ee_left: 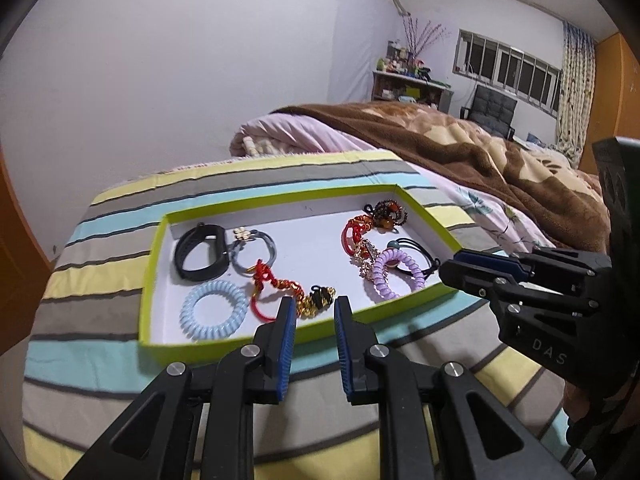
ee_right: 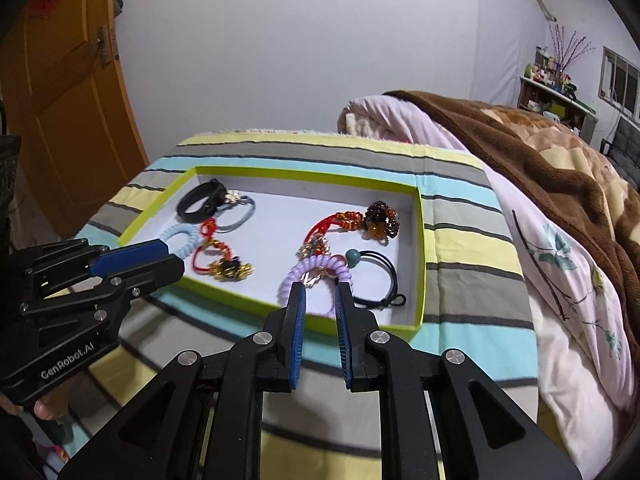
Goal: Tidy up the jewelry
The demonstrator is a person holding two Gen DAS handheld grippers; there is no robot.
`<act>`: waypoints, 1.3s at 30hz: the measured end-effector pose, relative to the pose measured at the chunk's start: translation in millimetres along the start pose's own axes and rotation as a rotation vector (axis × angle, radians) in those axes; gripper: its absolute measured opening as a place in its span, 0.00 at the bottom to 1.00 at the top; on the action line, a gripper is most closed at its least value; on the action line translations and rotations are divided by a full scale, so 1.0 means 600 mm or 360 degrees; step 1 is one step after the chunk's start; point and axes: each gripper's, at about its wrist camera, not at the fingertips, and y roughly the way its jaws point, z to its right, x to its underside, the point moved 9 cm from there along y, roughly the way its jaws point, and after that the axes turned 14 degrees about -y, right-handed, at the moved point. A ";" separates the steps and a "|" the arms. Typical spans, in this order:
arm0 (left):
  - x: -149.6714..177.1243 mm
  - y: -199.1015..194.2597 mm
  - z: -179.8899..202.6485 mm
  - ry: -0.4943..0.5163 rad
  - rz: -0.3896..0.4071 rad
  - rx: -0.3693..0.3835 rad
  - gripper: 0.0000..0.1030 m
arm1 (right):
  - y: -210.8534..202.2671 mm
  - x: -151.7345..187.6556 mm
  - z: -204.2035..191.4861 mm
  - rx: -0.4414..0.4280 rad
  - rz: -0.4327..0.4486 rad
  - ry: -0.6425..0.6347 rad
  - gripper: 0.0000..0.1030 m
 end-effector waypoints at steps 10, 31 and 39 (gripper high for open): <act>0.067 -0.073 -0.022 -0.0063 0.0066 -0.0081 0.18 | -0.075 0.041 -0.033 0.0052 0.0099 0.0034 0.15; 0.165 -0.210 -0.040 -0.0144 0.0298 -0.0171 0.18 | -0.191 0.141 -0.104 0.0084 0.0222 0.0064 0.16; 0.176 -0.219 -0.030 -0.0105 0.0326 -0.0200 0.18 | -0.203 0.155 -0.119 0.0072 0.0228 0.0053 0.16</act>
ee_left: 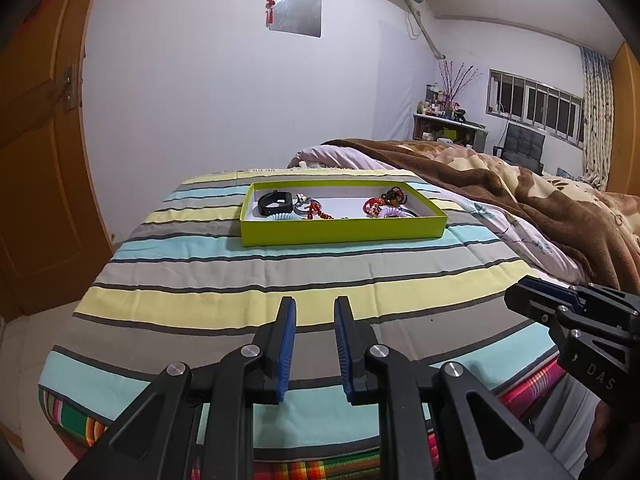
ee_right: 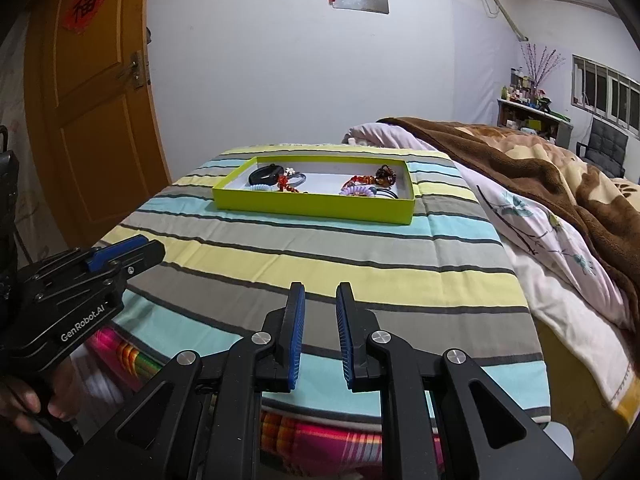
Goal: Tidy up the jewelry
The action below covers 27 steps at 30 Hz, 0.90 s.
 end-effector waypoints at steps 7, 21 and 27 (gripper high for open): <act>-0.004 -0.013 0.001 0.0021 0.0044 -0.0019 0.18 | -0.010 -0.003 0.000 0.0008 0.0022 -0.0004 0.16; -0.004 -0.017 0.003 0.0032 0.0051 -0.0026 0.18 | -0.015 -0.003 -0.002 0.0011 0.0028 -0.0004 0.16; -0.005 -0.016 0.001 0.0026 0.0053 -0.0033 0.18 | -0.016 -0.003 -0.002 0.0009 0.0023 -0.0004 0.16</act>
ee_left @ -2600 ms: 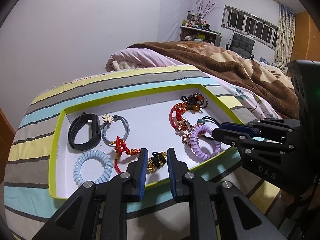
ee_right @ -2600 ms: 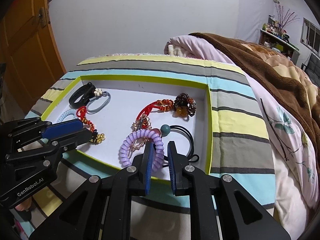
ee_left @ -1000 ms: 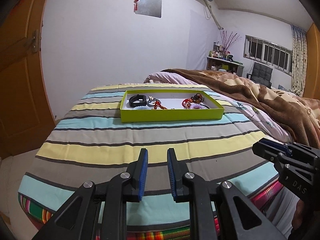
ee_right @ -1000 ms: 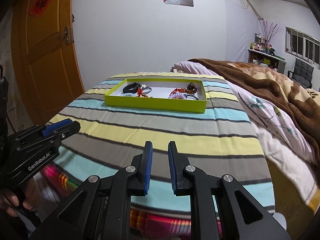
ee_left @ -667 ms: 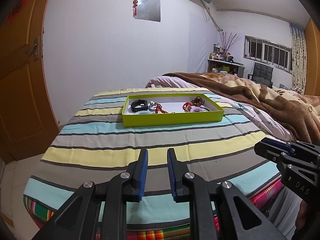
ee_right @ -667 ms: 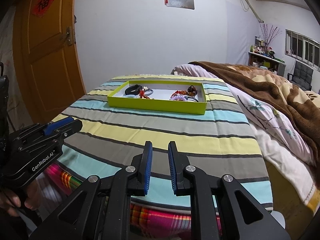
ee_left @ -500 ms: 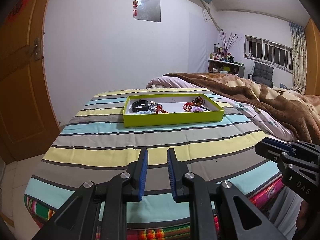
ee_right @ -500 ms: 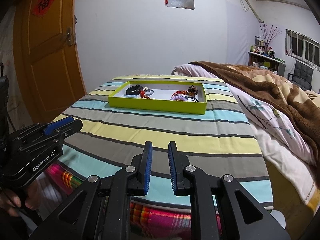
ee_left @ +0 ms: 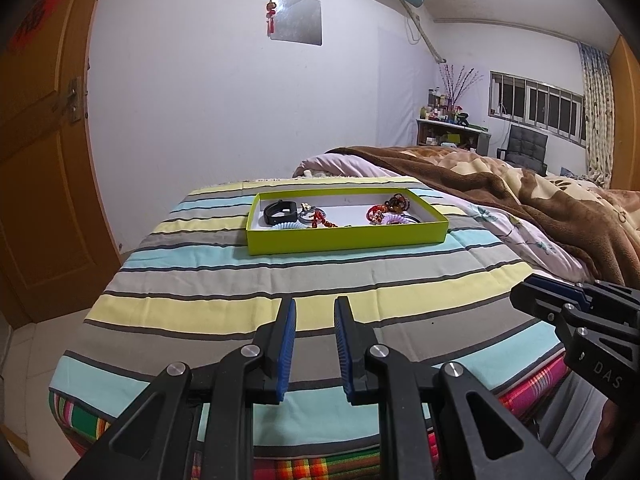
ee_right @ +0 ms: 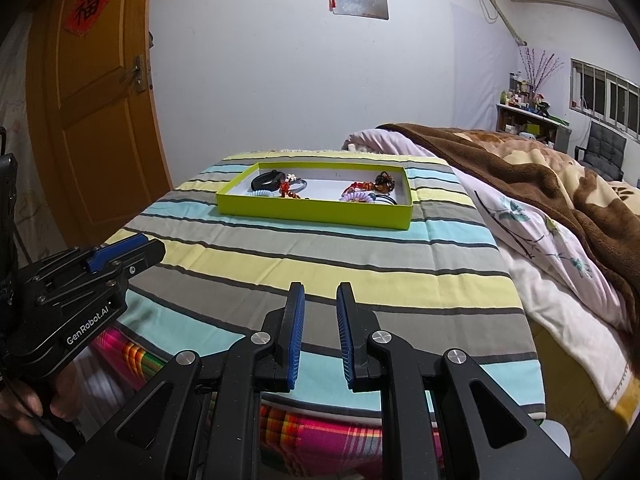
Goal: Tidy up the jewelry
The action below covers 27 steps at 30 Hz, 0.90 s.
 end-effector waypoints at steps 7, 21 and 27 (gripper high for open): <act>0.000 0.000 0.000 -0.0001 0.0003 -0.0006 0.18 | 0.000 -0.001 -0.001 0.0000 -0.0002 0.0000 0.16; 0.002 0.001 -0.001 0.0016 0.0021 -0.0032 0.18 | -0.002 -0.001 -0.003 0.0004 -0.0005 -0.0004 0.16; 0.002 -0.001 -0.002 0.0018 0.0026 -0.0042 0.18 | -0.002 -0.001 -0.003 0.0004 -0.0004 -0.0002 0.16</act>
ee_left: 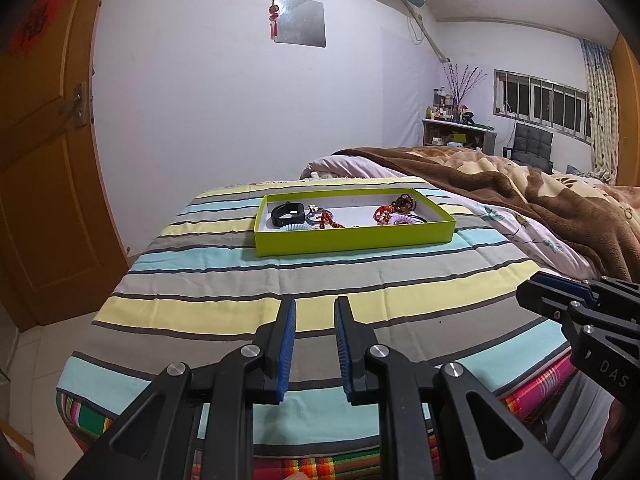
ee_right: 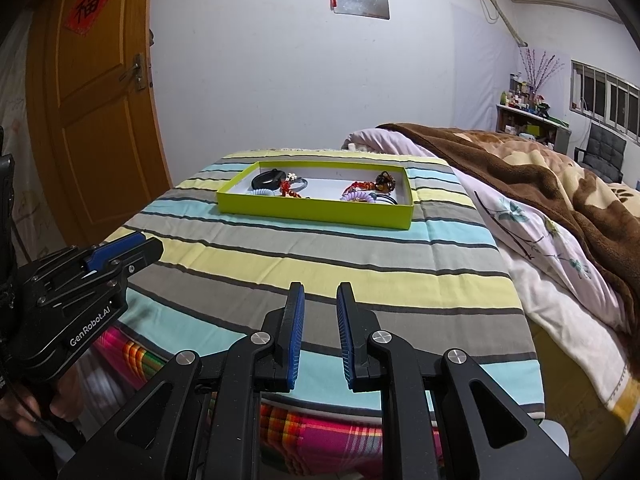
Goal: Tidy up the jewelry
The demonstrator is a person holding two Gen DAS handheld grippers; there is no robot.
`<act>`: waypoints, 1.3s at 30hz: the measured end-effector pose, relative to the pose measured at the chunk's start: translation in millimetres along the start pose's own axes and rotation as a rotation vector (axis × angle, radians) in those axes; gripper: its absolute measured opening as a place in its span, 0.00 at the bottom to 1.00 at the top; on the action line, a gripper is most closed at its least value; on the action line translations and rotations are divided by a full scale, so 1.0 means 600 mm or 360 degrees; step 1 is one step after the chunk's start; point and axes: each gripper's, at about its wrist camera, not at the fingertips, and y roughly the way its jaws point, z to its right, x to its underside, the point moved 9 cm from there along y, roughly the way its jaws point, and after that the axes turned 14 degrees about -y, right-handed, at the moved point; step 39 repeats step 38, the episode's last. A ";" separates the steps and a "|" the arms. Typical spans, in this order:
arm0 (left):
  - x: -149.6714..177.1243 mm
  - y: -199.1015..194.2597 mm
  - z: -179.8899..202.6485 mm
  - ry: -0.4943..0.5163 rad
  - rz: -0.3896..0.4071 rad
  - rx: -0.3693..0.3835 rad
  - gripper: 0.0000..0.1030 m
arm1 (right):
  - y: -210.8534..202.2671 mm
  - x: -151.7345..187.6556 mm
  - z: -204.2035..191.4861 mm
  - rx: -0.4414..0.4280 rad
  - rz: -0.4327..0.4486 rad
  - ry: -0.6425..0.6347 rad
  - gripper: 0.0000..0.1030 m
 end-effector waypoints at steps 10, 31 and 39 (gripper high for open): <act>0.006 0.002 -0.003 -0.0008 -0.0010 -0.0017 0.18 | 0.001 0.001 -0.001 0.0001 -0.0005 -0.0002 0.16; 0.019 0.012 -0.006 0.0016 -0.0055 -0.0017 0.18 | 0.006 0.001 -0.005 0.0001 -0.0026 -0.0031 0.16; 0.018 0.012 -0.007 0.0017 -0.0054 -0.0013 0.18 | 0.007 0.001 -0.004 0.0002 -0.0023 -0.0032 0.16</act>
